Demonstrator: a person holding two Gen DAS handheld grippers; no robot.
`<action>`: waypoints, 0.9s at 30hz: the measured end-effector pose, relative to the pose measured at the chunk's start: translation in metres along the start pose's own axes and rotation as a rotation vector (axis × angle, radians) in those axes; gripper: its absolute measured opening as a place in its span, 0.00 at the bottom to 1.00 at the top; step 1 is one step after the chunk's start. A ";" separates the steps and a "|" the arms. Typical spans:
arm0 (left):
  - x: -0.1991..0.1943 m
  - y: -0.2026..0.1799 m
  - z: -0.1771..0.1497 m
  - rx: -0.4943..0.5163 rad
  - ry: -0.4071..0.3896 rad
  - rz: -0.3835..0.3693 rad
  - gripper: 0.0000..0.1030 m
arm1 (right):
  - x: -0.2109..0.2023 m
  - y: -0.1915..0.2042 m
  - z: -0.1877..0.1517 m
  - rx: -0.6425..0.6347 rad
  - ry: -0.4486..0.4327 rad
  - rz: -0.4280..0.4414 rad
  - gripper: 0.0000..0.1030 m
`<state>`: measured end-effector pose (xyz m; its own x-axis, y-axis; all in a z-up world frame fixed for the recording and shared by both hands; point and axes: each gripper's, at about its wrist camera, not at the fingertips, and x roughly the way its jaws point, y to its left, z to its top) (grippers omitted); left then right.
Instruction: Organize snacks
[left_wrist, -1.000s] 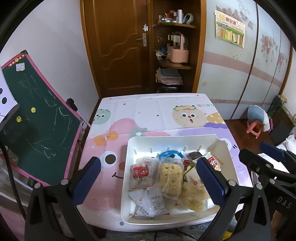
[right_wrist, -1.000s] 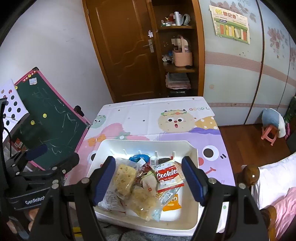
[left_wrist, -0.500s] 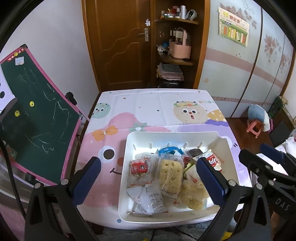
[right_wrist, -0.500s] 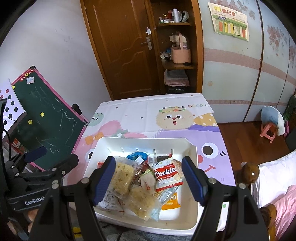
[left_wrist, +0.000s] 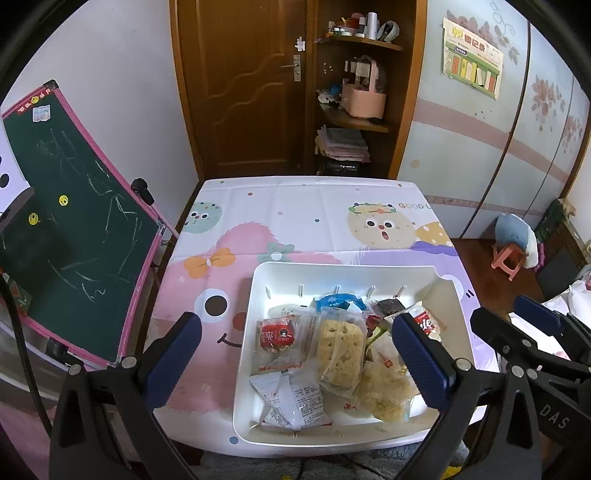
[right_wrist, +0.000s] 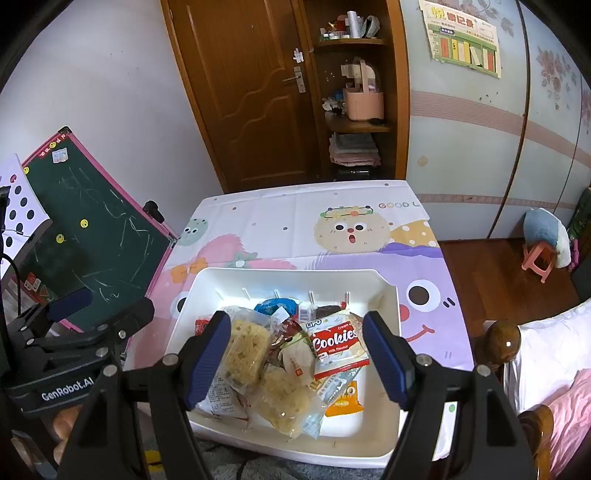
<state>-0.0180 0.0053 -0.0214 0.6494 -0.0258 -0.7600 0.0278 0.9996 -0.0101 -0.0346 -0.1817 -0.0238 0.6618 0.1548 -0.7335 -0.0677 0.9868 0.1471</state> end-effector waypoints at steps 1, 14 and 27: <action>0.000 0.000 0.001 -0.001 0.001 0.001 1.00 | 0.000 0.000 0.000 -0.001 0.000 -0.001 0.72; 0.004 -0.002 -0.003 -0.004 0.010 -0.002 1.00 | 0.004 -0.002 -0.002 0.007 0.009 -0.007 0.72; 0.009 -0.002 -0.004 -0.005 0.024 -0.002 1.00 | 0.014 -0.004 -0.003 0.015 0.031 -0.023 0.72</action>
<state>-0.0155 0.0026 -0.0312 0.6312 -0.0276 -0.7752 0.0252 0.9996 -0.0151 -0.0266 -0.1831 -0.0367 0.6395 0.1339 -0.7571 -0.0416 0.9893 0.1398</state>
